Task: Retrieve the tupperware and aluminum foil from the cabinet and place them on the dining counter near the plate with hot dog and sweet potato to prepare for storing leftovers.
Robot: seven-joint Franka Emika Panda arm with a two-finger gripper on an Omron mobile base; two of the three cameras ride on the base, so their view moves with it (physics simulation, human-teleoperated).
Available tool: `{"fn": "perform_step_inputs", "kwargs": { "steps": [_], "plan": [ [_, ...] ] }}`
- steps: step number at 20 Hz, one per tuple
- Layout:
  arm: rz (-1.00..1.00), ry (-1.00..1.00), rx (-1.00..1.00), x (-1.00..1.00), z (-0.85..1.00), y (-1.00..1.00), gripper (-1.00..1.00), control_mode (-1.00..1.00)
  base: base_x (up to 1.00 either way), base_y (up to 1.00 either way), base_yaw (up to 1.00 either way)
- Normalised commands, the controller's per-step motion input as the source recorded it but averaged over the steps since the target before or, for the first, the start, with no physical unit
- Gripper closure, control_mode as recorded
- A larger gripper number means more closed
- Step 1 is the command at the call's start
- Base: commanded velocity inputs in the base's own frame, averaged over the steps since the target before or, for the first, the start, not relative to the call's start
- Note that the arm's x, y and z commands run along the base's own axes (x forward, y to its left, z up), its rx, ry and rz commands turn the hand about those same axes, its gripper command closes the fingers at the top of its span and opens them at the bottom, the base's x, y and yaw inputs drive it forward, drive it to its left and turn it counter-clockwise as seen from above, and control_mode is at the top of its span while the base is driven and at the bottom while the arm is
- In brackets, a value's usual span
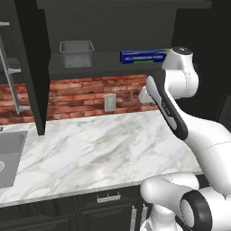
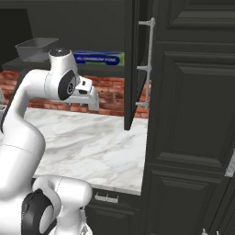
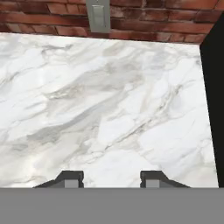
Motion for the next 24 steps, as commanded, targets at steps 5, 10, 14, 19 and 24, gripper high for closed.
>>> {"fn": "perform_step_inputs", "kwargs": {
  "steps": [5,10,14,19,24],
  "plan": [
    [0.0,-0.23,0.0,-0.06,0.02,0.04,-1.0,-1.0,0.0,0.0,0.0],
    [0.0,-0.59,0.0,-0.01,0.66,0.41,-1.0,-1.0,0.0,0.0,0.0],
    [-0.04,-0.44,0.0,0.1,0.79,0.34,-1.0,-1.0,0.0,0.0,0.0],
    [-0.11,-0.24,0.0,0.17,0.95,0.3,-1.0,-1.0,0.0,0.0,0.0],
    [-0.09,-0.21,0.03,0.14,0.75,0.36,-1.0,-1.0,0.0,0.0,0.0]
  ]
}}
